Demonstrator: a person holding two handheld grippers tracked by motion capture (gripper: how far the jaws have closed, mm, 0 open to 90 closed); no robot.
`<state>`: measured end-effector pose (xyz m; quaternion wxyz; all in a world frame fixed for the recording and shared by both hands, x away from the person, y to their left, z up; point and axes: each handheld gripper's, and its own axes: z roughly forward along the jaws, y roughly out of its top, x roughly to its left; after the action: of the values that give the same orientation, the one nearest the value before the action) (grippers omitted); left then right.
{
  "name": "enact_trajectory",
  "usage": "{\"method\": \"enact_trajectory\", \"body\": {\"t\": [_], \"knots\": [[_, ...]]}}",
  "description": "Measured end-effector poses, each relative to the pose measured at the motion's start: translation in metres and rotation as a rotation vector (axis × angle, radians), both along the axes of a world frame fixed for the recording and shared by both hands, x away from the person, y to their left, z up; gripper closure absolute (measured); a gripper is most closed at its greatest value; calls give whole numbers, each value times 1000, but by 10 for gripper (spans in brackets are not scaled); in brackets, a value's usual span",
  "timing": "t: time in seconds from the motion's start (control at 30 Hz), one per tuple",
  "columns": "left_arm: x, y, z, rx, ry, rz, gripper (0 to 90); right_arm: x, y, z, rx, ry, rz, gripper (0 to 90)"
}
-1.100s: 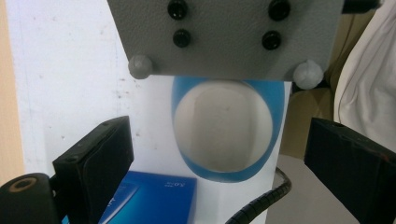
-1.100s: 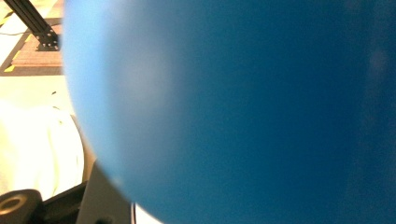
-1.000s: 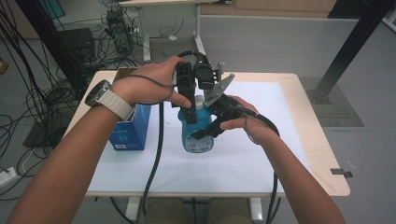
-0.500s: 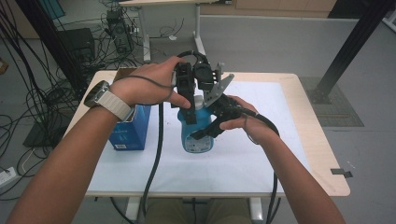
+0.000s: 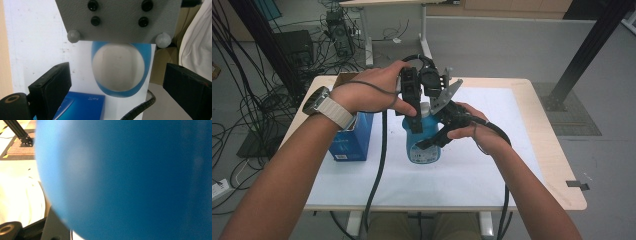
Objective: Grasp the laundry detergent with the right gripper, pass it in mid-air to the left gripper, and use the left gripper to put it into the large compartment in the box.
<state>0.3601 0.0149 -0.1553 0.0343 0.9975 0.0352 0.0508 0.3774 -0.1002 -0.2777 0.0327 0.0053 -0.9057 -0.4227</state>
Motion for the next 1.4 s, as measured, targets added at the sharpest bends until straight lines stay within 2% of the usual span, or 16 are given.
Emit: {"method": "enact_trajectory", "body": {"t": [1.13, 1.37, 1.4], "knots": [[2, -1, -1, -11, -3, -1, 85, 0, 1, 0, 4, 8, 9, 433], [2, -3, -4, -13, 5, -4, 85, 0, 1, 1, 7, 2, 15, 433], [2, -4, -6, -16, 7, -3, 85, 1, 2, 1, 19, -11, 30, 433]]}}
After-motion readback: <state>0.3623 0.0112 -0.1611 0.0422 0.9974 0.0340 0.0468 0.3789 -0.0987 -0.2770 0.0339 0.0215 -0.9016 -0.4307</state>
